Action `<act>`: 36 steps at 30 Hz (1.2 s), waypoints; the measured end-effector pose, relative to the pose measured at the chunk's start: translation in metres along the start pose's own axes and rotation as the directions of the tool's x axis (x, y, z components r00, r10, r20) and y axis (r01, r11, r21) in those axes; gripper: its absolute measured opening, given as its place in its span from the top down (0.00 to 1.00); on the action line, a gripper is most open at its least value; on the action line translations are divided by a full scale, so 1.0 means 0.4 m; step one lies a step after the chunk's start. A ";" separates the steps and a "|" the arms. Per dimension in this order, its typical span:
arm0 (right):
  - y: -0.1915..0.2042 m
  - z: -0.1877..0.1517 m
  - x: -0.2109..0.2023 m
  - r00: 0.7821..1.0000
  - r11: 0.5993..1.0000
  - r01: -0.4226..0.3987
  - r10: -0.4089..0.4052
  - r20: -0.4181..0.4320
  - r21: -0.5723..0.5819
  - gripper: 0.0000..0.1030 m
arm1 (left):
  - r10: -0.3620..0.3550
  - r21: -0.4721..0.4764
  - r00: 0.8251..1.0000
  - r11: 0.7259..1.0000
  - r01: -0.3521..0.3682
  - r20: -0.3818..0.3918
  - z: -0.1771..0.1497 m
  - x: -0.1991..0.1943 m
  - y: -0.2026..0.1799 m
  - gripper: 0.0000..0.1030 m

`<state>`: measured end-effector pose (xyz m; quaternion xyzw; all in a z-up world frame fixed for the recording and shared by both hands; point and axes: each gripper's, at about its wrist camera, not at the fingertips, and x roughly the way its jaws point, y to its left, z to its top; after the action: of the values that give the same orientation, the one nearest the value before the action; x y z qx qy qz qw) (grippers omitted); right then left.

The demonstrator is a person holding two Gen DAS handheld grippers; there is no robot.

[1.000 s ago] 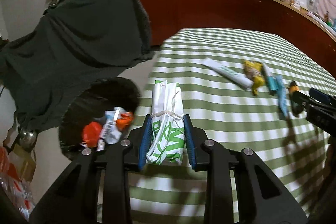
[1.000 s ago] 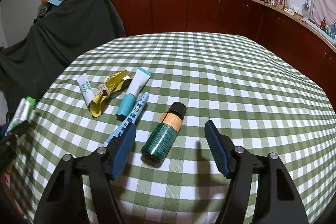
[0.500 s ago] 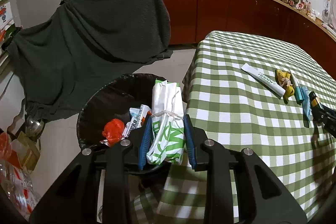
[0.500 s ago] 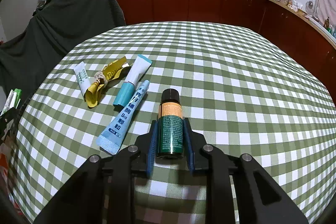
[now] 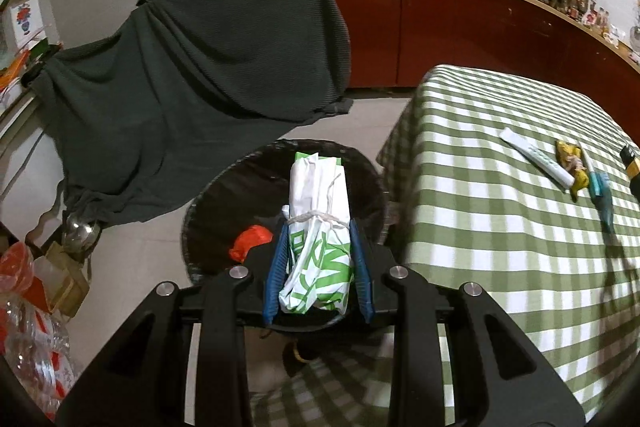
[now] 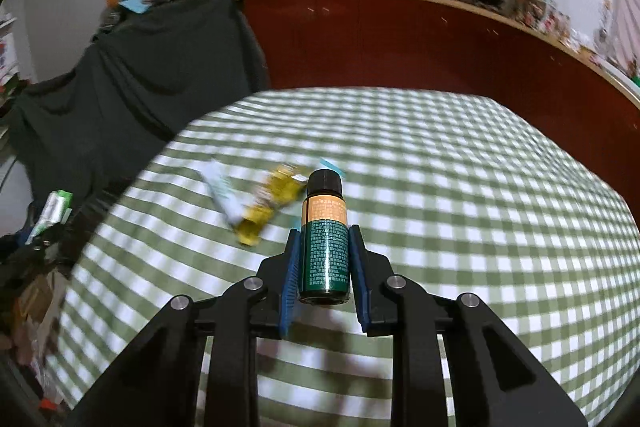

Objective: Collect trash
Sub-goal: 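Carry the wrapper and bottle over the black bin and open both tools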

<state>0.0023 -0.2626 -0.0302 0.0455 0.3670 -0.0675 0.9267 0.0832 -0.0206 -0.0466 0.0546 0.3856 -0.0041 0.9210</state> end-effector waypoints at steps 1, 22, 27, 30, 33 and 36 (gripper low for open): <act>0.022 0.008 -0.002 1.000 1.000 -0.019 0.020 0.007 -0.013 0.76 | 0.010 -0.005 1.000 1.000 -0.010 -0.001 -0.002 0.002 0.014 0.72; 0.481 0.091 0.084 0.953 0.926 -0.290 0.302 0.012 -0.241 0.76 | 0.109 -0.085 0.994 0.990 -0.108 0.006 0.020 0.068 0.200 0.72; 0.534 0.096 0.118 0.949 0.913 -0.309 0.315 -0.021 -0.266 0.76 | 0.105 -0.090 0.994 0.991 -0.104 0.005 0.028 0.088 0.218 0.72; 0.555 0.087 0.134 0.948 0.909 -0.315 0.316 -0.040 -0.275 0.76 | 0.099 -0.089 0.995 0.991 -0.099 0.003 0.029 0.101 0.223 0.72; 0.583 0.080 0.156 0.947 0.905 -0.320 0.315 -0.064 -0.279 0.76 | 0.092 -0.090 0.996 0.992 -0.092 -0.003 0.029 0.115 0.227 0.72; 0.596 0.077 0.174 0.946 0.903 -0.324 0.313 -0.085 -0.281 0.76 | 0.085 -0.090 0.996 0.992 -0.086 -0.008 0.030 0.130 0.233 0.72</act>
<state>0.1111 -0.0381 -0.0473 -0.0312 0.3779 0.1402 0.9146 0.1329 0.0726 -0.0662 0.0295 0.3848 0.0529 0.9210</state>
